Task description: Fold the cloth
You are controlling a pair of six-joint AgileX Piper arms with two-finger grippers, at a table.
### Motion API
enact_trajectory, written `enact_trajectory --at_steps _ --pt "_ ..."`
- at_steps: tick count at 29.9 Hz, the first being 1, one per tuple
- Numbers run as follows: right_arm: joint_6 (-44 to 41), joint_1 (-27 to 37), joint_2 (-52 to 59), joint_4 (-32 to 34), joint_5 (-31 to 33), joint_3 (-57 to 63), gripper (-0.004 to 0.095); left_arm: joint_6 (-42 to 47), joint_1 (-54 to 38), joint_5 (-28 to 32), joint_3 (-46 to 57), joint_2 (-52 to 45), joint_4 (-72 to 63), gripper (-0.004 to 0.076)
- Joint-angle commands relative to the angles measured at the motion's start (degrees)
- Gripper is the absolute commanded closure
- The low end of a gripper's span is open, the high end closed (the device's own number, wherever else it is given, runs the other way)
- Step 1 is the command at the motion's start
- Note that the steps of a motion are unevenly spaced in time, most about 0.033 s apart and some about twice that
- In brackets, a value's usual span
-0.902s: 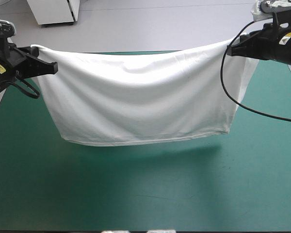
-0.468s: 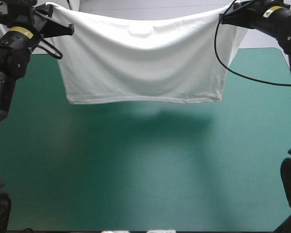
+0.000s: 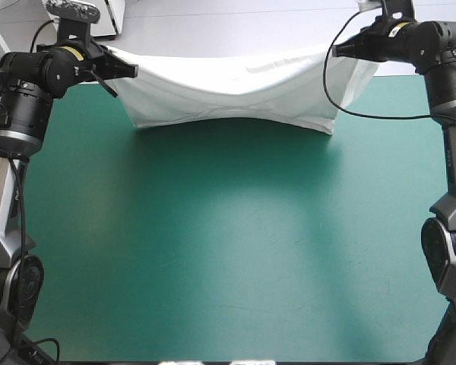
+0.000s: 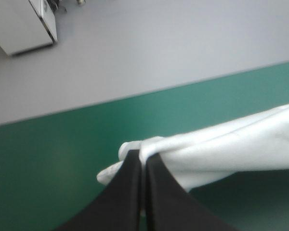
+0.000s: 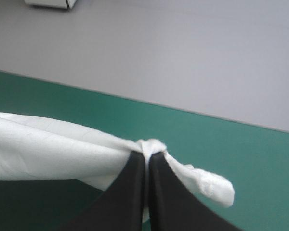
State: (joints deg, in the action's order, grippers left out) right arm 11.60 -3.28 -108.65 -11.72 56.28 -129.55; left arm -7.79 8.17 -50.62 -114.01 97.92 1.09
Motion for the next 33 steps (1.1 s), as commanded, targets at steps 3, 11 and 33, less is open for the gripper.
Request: enact_trajectory --at_steps 3,11,33 --pt "1.8 0.6 3.8 0.1 1.6 11.0 0.0925 -0.1 0.0 -6.0 6.0 -4.1 -1.8 0.0733" --pt "3.6 0.6 13.0 0.2 6.1 36.1 0.0925 -0.5 0.0 -15.6 22.2 -9.5 -3.1 0.0733" --pt "4.3 0.6 32.2 -0.1 3.5 78.5 0.0925 -1.0 0.0 -20.6 57.0 -24.7 -4.9 0.0733"
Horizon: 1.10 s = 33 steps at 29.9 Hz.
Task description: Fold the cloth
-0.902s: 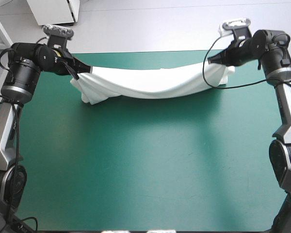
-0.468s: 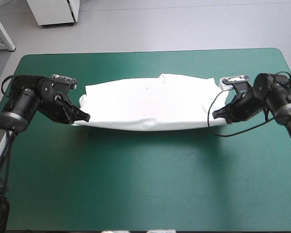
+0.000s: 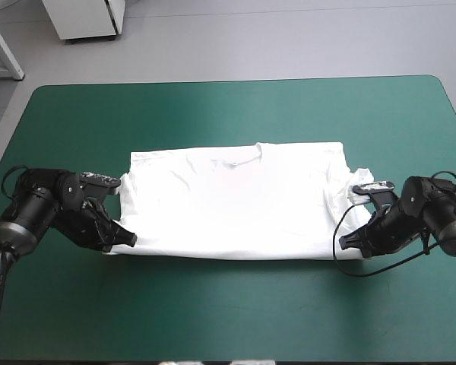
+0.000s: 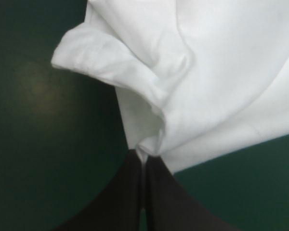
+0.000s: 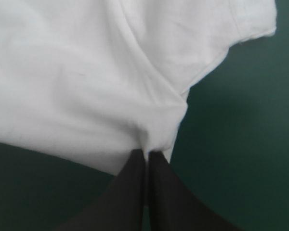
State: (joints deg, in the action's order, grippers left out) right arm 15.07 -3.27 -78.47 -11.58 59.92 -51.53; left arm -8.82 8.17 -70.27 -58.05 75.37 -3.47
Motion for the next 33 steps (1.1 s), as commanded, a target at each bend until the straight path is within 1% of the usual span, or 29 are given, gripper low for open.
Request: enact_trajectory --at_steps 1,4,6,7,8,9,10,12,13,14,16,18,21,24,27,29,30,33 --pt "1.1 0.5 2.1 -0.2 -0.1 1.0 0.0925 0.1 0.0 -1.2 1.9 -2.5 -0.2 0.0733" --pt "1.1 0.5 2.2 -0.2 -0.1 1.1 0.0923 0.3 0.0 -2.5 3.0 -2.9 0.2 0.0732" --pt "1.1 0.5 2.4 -0.3 0.1 1.1 0.0901 0.6 0.0 -3.2 3.0 -3.4 0.7 0.0729" --pt "1.1 0.5 2.5 -0.3 0.4 1.1 0.0877 1.4 0.0 -3.4 2.9 -3.7 1.3 0.0719" --pt "1.1 0.5 2.9 -0.3 0.9 1.1 0.0827 2.1 0.0 -3.4 2.9 -4.0 2.2 0.0698" --pt "1.1 0.5 3.0 -0.3 1.1 1.1 0.0786 2.1 0.0 -3.5 2.9 -4.6 3.0 0.0667" --pt "1.1 0.5 3.6 -0.3 1.5 1.1 0.0725 2.4 0.0 -3.5 2.9 -5.2 3.5 0.0626" --pt "1.1 0.5 4.6 -0.3 1.6 0.9 0.0586 3.1 0.0 -3.5 2.9 -6.3 4.3 0.0533" --pt "1.1 0.5 4.9 -0.3 1.9 0.5 0.0518 3.4 0.0 -3.5 2.9 -6.9 4.2 0.0465" --pt "0.5 0.5 5.5 -0.3 2.3 -0.2 0.0456 3.6 0.0 -3.5 2.8 -7.7 4.2 0.0423" --pt "-0.5 0.5 6.4 -0.1 2.3 -2.7 0.0384 4.5 0.0 -3.5 2.0 -9.2 4.3 0.0348" --pt "-1.7 0.5 6.8 1.1 2.1 -5.8 0.0377 4.3 0.0 -3.0 -0.1 -10.1 4.9 0.0331" --pt "-3.3 0.5 6.7 3.5 0.0 -11.2 0.0387 4.5 0.0 0.2 -5.7 -10.9 5.4 0.0332" --pt "-5.0 0.5 5.2 7.6 -0.6 -16.4 0.0387 4.6 0.0 6.4 -12.0 -10.7 5.4 0.0332" --pt "-7.2 0.5 2.4 11.6 -0.6 -20.3 0.0387 4.6 0.0 13.9 -16.1 -10.5 5.4 0.0332" --pt "-7.3 0.5 -0.1 12.1 -0.7 -21.8 0.0388 5.0 0.0 17.9 -17.4 -10.5 5.4 0.0333" --pt "-7.3 0.5 -1.6 12.4 -0.8 -22.5 0.0394 5.2 0.0 19.1 -17.7 -10.5 5.4 0.0333" --pt "-7.3 0.5 -6.3 12.0 -2.1 -23.9 0.0413 5.2 0.0 19.6 -18.0 -10.5 5.4 0.0333"
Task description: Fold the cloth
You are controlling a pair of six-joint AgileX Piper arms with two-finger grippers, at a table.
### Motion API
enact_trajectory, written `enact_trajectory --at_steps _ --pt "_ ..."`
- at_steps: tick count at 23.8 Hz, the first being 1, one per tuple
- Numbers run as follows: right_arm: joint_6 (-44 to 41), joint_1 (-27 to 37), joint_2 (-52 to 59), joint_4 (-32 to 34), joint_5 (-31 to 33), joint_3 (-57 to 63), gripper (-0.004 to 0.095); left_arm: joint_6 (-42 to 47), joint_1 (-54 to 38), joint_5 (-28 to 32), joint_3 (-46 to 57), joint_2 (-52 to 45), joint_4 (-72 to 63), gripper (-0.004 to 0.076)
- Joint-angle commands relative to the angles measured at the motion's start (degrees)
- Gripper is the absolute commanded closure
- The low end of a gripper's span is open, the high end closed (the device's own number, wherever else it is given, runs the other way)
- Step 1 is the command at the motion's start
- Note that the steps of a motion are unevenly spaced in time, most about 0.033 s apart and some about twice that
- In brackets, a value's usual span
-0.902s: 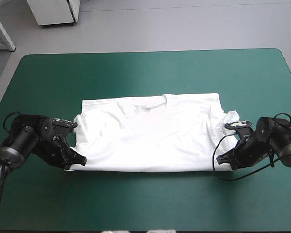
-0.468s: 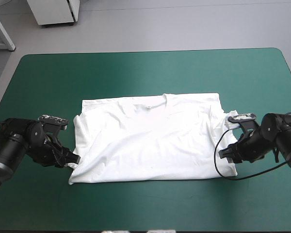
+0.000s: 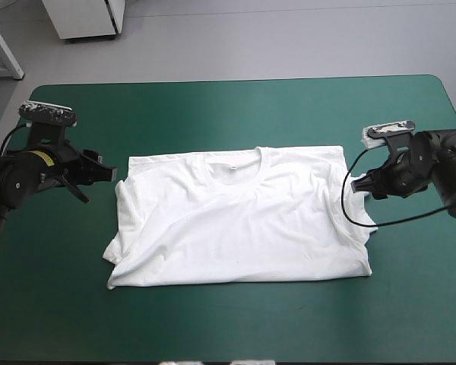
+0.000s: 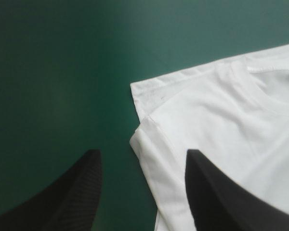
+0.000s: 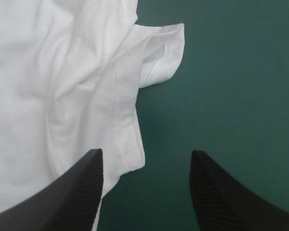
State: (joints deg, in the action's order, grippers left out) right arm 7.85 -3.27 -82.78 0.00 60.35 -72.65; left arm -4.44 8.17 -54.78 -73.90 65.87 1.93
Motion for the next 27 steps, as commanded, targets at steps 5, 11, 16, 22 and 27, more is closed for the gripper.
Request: enact_trajectory --at_steps 5,11,16,22,27 --pt "-0.1 0.5 -9.8 -0.5 -3.0 -4.8 0.0457 0.8 0.0 1.3 -2.1 -0.5 0.3 0.0341" --pt "0.3 0.5 -15.1 -3.8 -3.6 -6.4 0.0467 0.8 0.0 0.4 -2.1 -0.5 0.4 0.0344" --pt "0.3 0.5 -17.9 -4.3 -4.0 -6.4 0.0482 0.8 0.0 -1.8 -2.1 -0.5 1.1 0.036" --pt "0.3 0.5 -20.1 -4.4 -4.8 -6.4 0.0681 0.8 0.0 -4.5 -2.1 -0.5 2.0 0.0412" --pt "0.3 0.5 -20.8 -4.5 -5.0 -6.6 0.0925 0.8 0.0 -6.5 -2.1 -0.7 2.0 0.0412"
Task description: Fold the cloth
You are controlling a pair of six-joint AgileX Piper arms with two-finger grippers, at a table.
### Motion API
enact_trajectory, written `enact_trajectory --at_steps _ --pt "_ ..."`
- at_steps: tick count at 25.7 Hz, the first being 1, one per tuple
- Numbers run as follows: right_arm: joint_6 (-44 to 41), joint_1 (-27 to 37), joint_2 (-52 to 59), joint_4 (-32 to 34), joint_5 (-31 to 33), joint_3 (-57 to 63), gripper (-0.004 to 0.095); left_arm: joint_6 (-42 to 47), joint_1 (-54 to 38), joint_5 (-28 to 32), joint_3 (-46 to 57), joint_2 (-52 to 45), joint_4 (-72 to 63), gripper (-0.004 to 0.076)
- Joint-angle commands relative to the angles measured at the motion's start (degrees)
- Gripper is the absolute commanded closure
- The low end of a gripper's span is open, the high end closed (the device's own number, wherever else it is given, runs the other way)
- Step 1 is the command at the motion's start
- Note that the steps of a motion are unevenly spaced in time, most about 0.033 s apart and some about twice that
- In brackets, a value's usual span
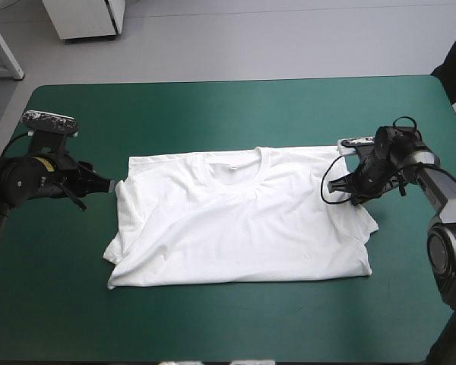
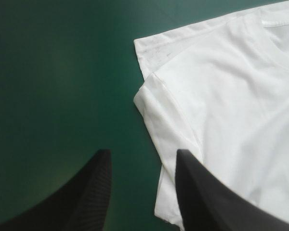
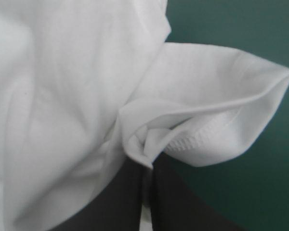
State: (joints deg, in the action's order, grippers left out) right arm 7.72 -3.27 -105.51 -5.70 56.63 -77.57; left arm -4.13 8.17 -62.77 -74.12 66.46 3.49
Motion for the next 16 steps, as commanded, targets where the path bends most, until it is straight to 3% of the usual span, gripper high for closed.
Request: enact_trajectory --at_steps 1,8,16 --pt "0.4 0.5 1.9 1.3 -0.3 -2.4 0.0925 0.5 0.0 0.7 -2.2 -1.2 0.4 0.0412" --pt "3.3 -0.2 3.2 -4.8 9.1 -11.6 0.0925 0.3 0.0 -0.3 -2.9 -2.5 0.4 0.0412" --pt "4.2 -7.7 3.9 -5.4 11.3 -12.9 0.0925 0.3 0.0 -1.1 -2.9 -2.9 0.4 0.0412"
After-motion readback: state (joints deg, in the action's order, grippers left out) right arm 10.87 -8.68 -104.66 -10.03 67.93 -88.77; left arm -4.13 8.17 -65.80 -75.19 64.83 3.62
